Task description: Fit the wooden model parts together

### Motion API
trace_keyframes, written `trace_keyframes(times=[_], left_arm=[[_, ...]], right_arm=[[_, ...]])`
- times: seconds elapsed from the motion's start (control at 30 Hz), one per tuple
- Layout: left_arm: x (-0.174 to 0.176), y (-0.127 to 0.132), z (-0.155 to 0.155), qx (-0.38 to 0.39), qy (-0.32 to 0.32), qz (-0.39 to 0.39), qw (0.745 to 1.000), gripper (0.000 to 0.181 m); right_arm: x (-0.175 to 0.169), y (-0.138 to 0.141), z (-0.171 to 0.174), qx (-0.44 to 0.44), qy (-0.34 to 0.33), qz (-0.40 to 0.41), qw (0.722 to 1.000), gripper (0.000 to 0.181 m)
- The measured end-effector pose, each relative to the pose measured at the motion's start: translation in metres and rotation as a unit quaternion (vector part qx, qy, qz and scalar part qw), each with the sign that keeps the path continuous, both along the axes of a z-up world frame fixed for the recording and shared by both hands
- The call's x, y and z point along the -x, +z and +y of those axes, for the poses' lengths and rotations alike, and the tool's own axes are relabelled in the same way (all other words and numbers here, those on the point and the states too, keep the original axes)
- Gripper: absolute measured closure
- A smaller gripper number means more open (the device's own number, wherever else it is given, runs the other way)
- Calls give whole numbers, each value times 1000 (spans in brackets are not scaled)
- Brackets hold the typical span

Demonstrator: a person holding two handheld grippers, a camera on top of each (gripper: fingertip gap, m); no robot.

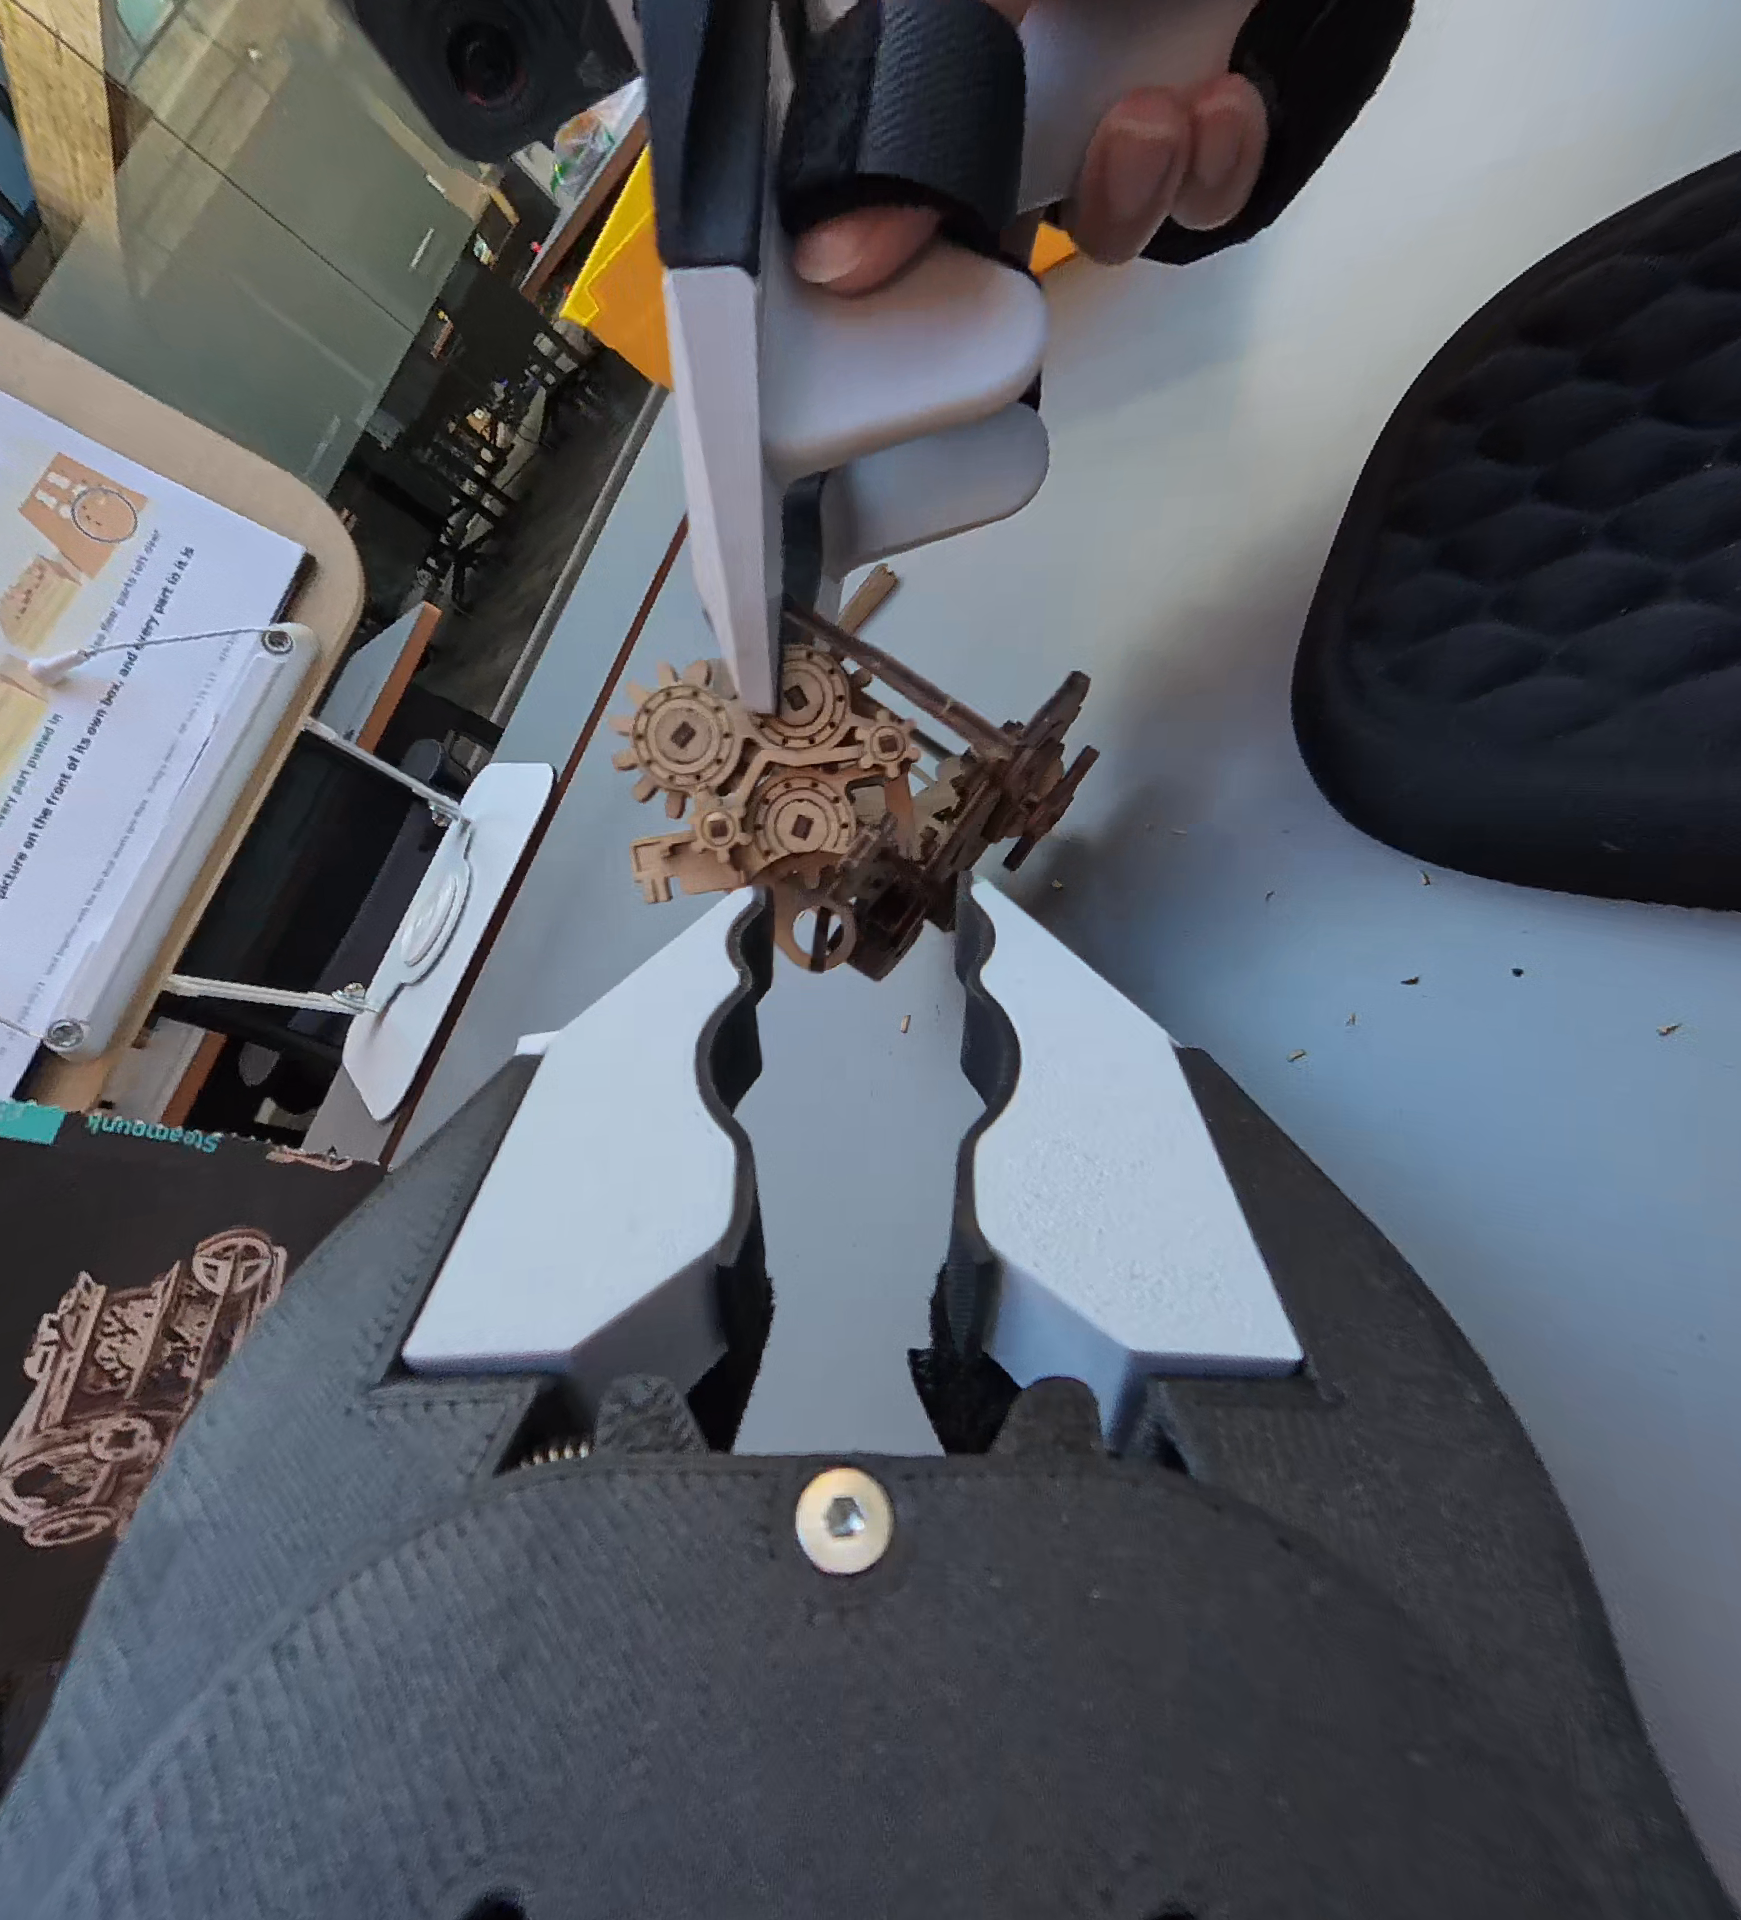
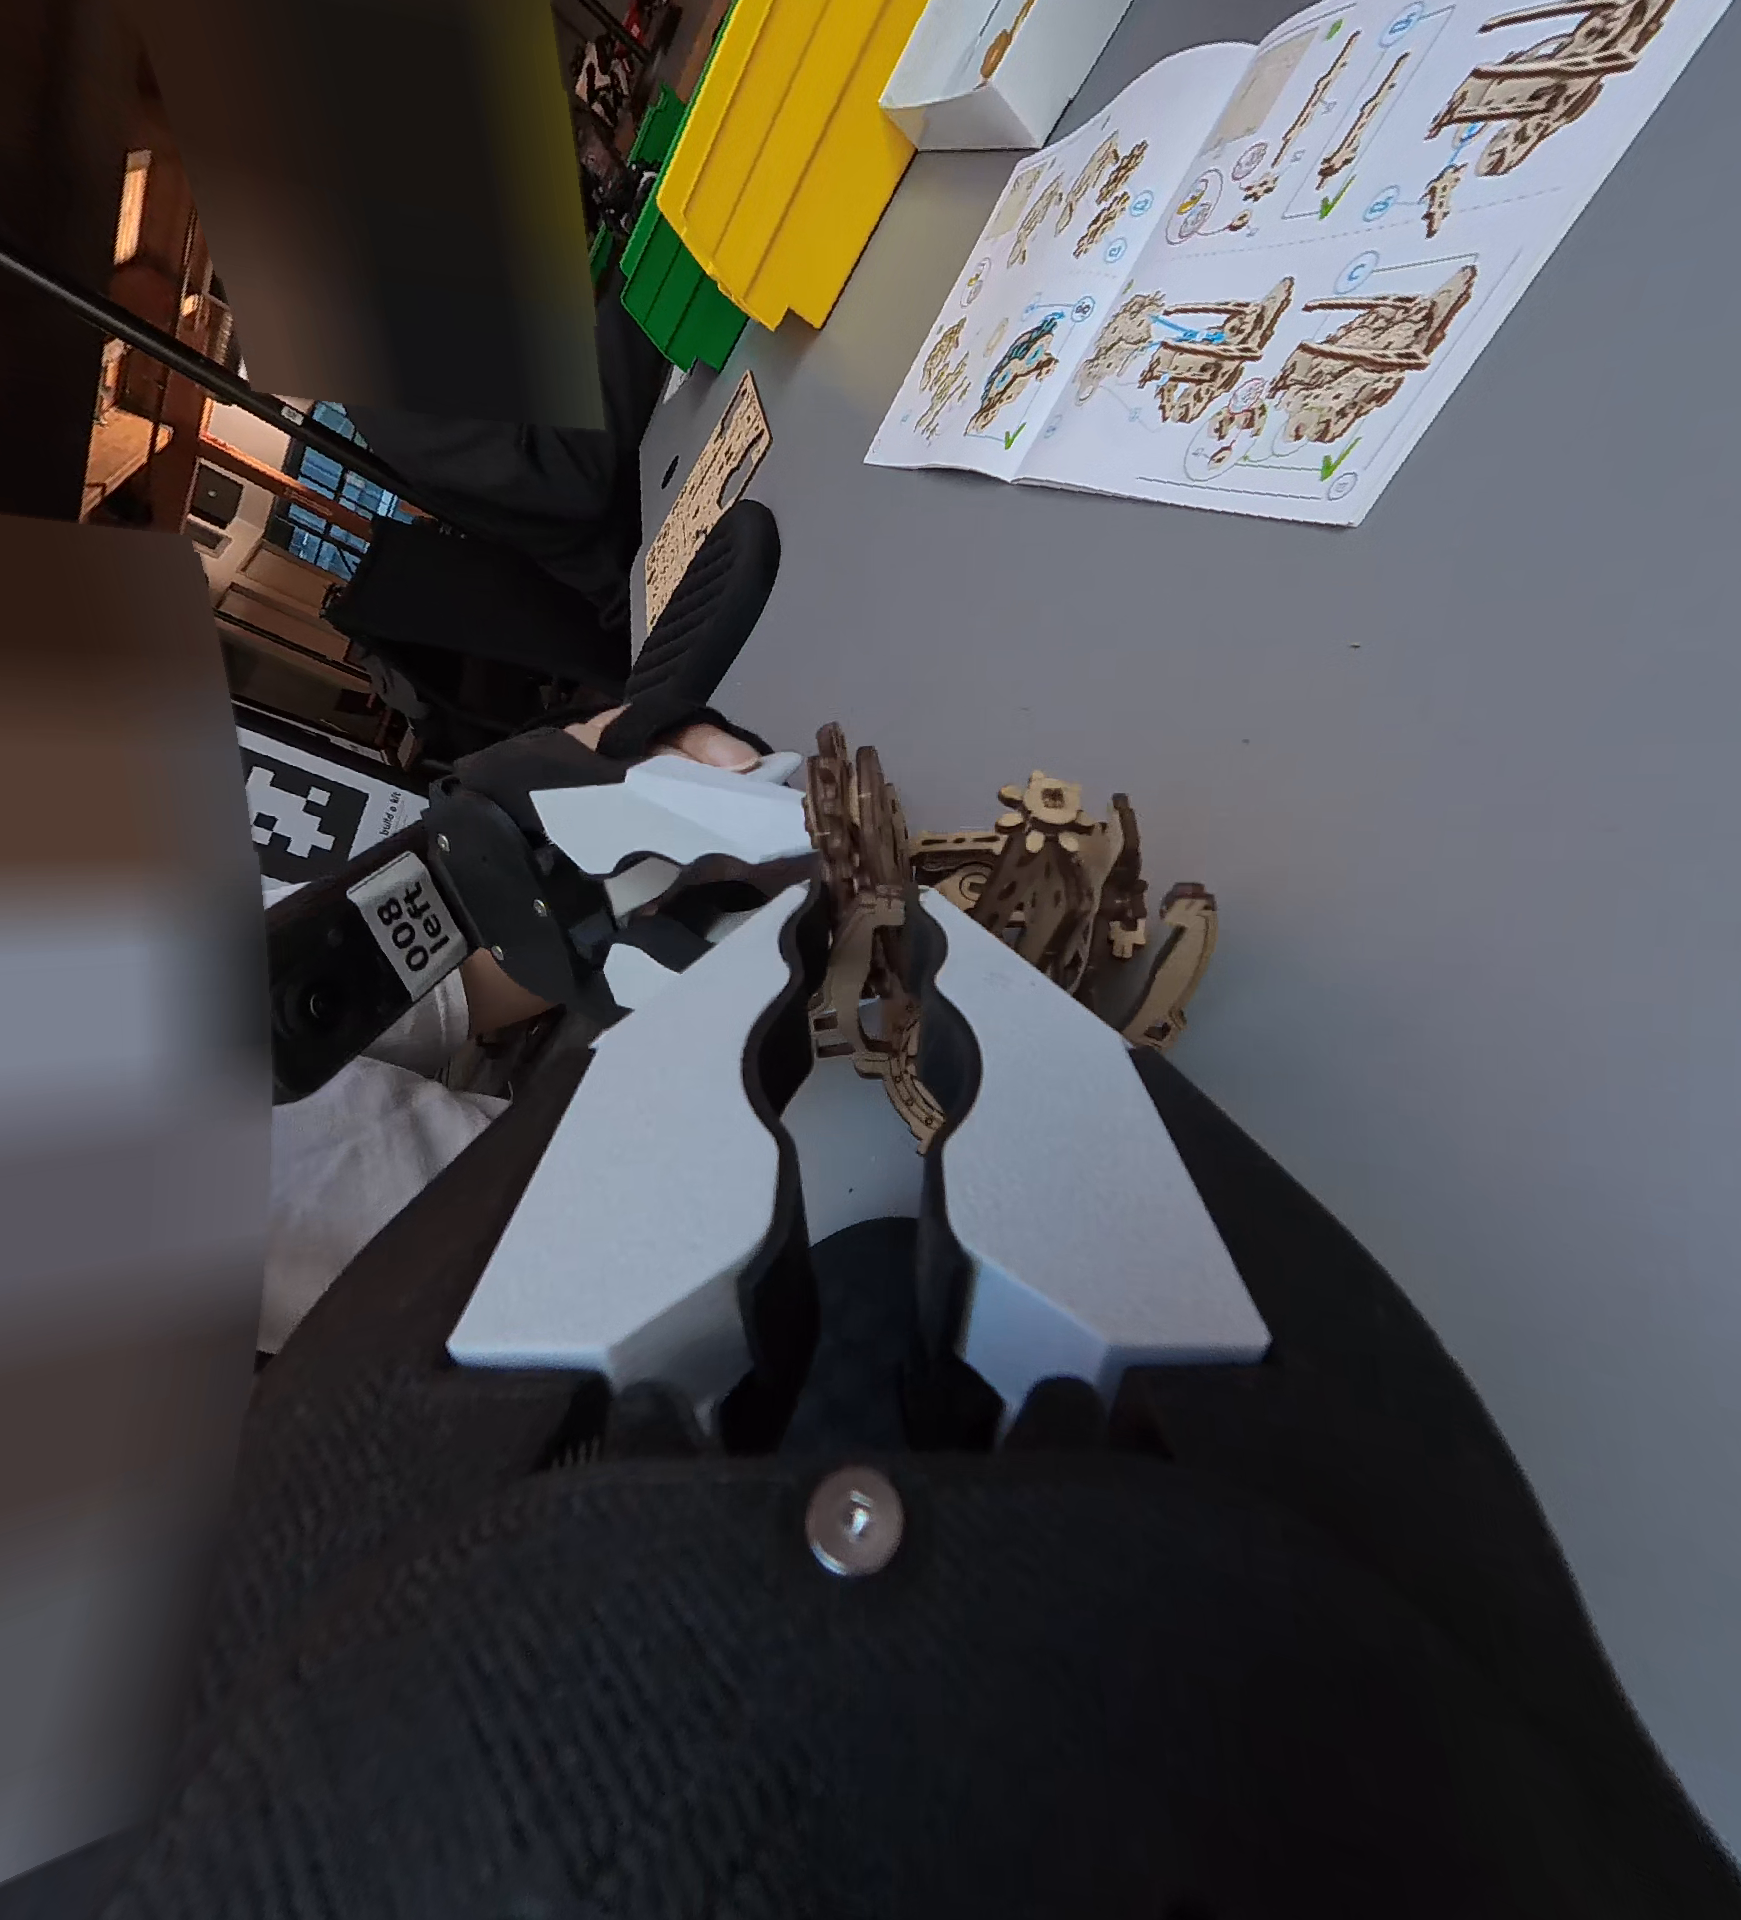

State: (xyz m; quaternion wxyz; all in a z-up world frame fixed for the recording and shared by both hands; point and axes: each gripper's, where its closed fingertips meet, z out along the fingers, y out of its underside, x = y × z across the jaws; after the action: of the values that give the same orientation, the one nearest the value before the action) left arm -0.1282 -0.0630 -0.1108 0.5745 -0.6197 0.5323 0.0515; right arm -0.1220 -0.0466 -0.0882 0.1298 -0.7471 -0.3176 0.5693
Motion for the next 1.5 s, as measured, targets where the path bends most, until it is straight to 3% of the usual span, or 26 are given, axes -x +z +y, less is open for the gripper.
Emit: trace_keyframes(times=[0.03,0.17,0.33,0.47,0.63,1.03,1.23,1.37,1.5], left_arm=[[4,2,-1,13,4,-15,1000,141],[21,12,-12,87,-27,-108,990,147],[14,35,-4,242,-115,-224,937,136],[5,28,-3,333,-169,-197,907,141],[-6,28,-3,392,-196,-200,877,150],[-4,11,-2,434,-169,-110,878,162],[-1,2,-1,460,-162,-107,866,162],[4,1,1,460,-159,-108,867,162],[9,-1,4,457,-155,-111,869,162]], right_arm=[[0,0,-1,-2,2,-1,1000,168],[1,-1,-7,-6,24,-4,1000,168],[3,-2,-16,-7,54,-6,998,168],[3,-3,-18,-24,69,-12,997,168],[2,-4,-22,-34,86,-14,996,167],[2,-3,-14,-85,86,-9,993,167],[-5,12,-2,-171,68,9,983,140],[-18,23,2,-312,56,-13,948,119],[-27,10,-34,-432,113,-38,894,117]])
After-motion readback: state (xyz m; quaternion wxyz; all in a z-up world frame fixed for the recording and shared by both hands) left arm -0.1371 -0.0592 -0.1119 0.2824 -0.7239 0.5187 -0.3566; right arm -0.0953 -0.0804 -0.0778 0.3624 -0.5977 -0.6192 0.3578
